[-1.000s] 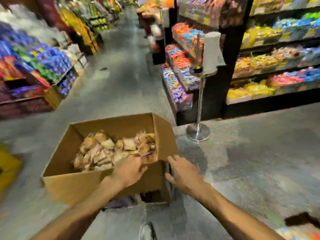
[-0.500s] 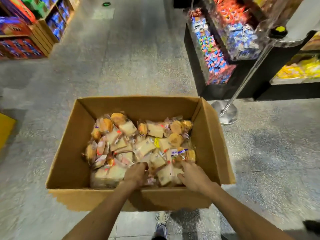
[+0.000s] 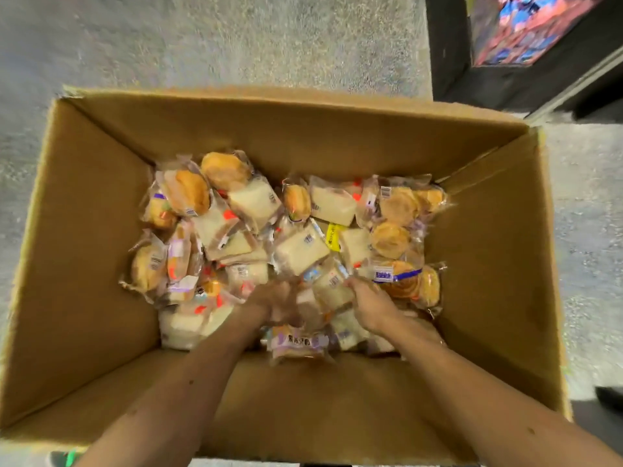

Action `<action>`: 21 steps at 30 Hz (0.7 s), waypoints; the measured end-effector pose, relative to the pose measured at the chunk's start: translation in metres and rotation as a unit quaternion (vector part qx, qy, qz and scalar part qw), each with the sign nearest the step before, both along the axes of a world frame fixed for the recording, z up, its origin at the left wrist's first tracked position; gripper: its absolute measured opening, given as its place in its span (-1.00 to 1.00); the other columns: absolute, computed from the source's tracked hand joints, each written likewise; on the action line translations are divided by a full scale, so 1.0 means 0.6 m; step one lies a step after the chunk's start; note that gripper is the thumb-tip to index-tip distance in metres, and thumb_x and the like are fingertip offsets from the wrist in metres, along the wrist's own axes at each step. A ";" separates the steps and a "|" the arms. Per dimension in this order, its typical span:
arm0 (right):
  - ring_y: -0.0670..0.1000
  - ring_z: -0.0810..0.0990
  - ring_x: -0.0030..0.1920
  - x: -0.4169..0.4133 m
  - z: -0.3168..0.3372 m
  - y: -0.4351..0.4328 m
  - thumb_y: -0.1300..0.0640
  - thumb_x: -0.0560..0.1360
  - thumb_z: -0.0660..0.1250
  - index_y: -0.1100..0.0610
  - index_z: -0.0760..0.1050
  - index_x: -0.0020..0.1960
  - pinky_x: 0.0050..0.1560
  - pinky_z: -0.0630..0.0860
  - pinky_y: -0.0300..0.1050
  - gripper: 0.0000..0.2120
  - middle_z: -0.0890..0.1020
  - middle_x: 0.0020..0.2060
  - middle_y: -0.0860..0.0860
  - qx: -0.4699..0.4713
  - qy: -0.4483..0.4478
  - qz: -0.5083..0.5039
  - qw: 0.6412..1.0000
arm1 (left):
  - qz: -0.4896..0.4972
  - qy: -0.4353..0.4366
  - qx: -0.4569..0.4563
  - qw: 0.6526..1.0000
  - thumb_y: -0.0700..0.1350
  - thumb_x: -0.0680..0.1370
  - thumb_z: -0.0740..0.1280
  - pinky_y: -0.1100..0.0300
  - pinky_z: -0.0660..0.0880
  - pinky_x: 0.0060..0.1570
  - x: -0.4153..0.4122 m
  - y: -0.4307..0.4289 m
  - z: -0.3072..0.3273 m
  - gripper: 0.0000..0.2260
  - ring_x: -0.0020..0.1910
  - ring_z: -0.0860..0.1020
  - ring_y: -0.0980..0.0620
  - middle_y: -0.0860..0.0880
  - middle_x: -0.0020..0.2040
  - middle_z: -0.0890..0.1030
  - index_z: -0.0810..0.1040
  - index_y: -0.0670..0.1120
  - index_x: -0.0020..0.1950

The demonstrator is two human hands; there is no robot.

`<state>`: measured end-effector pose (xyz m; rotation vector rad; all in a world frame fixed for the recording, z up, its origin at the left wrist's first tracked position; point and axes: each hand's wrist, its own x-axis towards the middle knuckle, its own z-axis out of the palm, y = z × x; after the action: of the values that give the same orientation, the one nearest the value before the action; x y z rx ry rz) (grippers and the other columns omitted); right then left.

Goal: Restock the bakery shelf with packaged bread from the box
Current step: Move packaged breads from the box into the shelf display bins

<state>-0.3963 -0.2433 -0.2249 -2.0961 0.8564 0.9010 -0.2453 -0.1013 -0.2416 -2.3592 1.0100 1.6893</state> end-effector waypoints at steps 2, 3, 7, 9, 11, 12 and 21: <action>0.14 0.14 0.55 0.020 -0.025 -0.003 0.41 0.54 0.17 0.10 0.17 0.55 0.46 0.21 0.00 -0.38 0.16 0.57 0.10 -0.001 -0.024 0.053 0.998 | 0.005 0.000 0.003 1.000 0.13 0.34 0.55 0.05 0.52 0.16 0.004 0.005 -0.017 -0.24 0.17 0.56 -0.11 -0.05 0.26 0.58 0.33 0.14 0.50; 0.13 0.04 0.58 0.029 -0.036 -0.002 0.43 0.52 0.19 0.10 0.13 0.57 0.50 0.16 0.04 -0.33 0.09 0.59 0.08 -0.001 -0.035 0.084 0.996 | 0.011 0.005 0.006 1.000 0.15 0.29 0.58 0.08 0.52 0.15 0.006 0.008 -0.022 -0.22 0.14 0.57 -0.09 -0.03 0.24 0.60 0.38 0.14 0.46; 0.21 -0.08 0.57 0.052 -0.072 0.002 0.33 0.49 0.35 0.06 -0.03 0.61 0.48 0.20 0.13 -0.16 -0.08 0.60 0.03 -0.012 -0.010 0.219 0.976 | -0.017 0.020 0.039 0.999 0.24 0.22 0.59 0.06 0.49 0.16 0.015 0.020 -0.036 -0.30 0.14 0.56 -0.07 -0.02 0.17 0.63 0.54 0.02 0.28; 0.26 -0.05 0.55 0.058 -0.083 -0.001 0.28 0.48 0.39 0.04 -0.08 0.62 0.47 0.19 0.14 -0.11 -0.12 0.59 0.05 -0.031 0.001 0.227 0.973 | -0.059 0.037 0.055 0.996 0.27 0.22 0.58 -0.05 0.44 0.24 0.017 0.022 -0.036 -0.29 0.22 0.53 -0.09 0.00 0.23 0.61 0.53 0.06 0.30; 0.25 -0.05 0.56 0.065 -0.092 -0.003 0.17 0.45 0.47 0.06 -0.09 0.61 0.51 0.12 0.12 -0.05 -0.08 0.58 0.11 -0.037 -0.001 0.198 0.979 | -0.113 0.035 0.068 0.991 0.28 0.25 0.55 -0.15 0.38 0.29 0.020 0.022 -0.028 -0.28 0.28 0.50 -0.13 0.00 0.28 0.58 0.49 0.12 0.36; 0.23 -0.04 0.56 0.067 -0.097 -0.004 0.09 0.42 0.51 0.08 -0.07 0.60 0.52 0.11 0.11 -0.03 -0.03 0.57 0.13 -0.040 0.002 0.192 0.981 | -0.141 0.030 0.075 0.987 0.27 0.29 0.53 -0.18 0.38 0.29 0.020 0.023 -0.025 -0.29 0.28 0.50 -0.16 -0.02 0.29 0.57 0.47 0.10 0.38; 0.11 0.26 0.33 0.131 -0.097 -0.051 -0.01 0.43 0.48 0.05 0.47 0.27 0.24 0.28 0.03 -0.55 0.41 0.25 0.04 -0.049 -0.088 0.203 0.974 | -0.343 -0.033 0.089 0.934 0.10 0.43 0.49 -0.13 0.12 0.47 0.032 0.034 0.008 -0.28 0.50 0.17 -0.18 -0.09 0.50 0.32 0.28 0.02 0.52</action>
<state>-0.3180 -0.2738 -0.2831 -2.4467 0.3914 0.8709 -0.2259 -0.0807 -0.2366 -1.6440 1.3812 1.3425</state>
